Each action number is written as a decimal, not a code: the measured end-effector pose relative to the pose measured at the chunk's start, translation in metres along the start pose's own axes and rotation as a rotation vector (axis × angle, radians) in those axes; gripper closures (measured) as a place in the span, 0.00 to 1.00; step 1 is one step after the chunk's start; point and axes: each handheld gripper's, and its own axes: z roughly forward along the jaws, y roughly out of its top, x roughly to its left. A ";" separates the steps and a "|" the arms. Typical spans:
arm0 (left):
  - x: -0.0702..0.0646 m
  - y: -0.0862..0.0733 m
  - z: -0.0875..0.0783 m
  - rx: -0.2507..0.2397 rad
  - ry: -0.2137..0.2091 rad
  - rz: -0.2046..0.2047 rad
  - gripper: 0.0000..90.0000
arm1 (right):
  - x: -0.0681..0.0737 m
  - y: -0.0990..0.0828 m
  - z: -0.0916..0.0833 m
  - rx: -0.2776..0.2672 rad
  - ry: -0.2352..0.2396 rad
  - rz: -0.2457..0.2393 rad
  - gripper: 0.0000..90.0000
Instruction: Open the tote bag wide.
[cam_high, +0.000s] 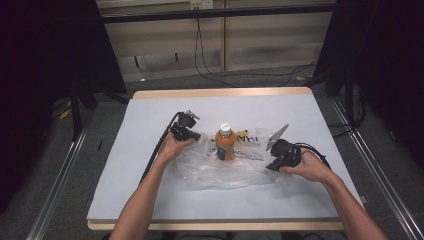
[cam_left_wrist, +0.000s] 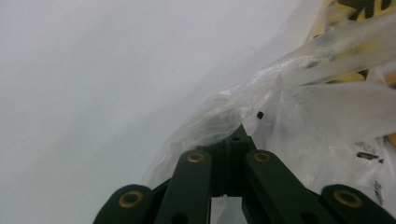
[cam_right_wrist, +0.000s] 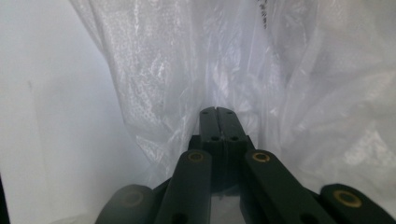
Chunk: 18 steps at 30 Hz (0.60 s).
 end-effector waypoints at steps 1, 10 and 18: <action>0.001 -0.001 -0.006 -0.029 -0.012 -0.003 1.00 | 0.000 0.000 0.000 -0.002 -0.002 -0.005 1.00; -0.008 -0.003 -0.059 -0.163 -0.012 0.040 1.00 | -0.011 0.019 0.002 -0.093 -0.022 0.024 1.00; -0.030 -0.008 -0.086 -0.157 -0.033 0.115 1.00 | -0.023 0.040 0.007 -0.108 -0.032 0.035 1.00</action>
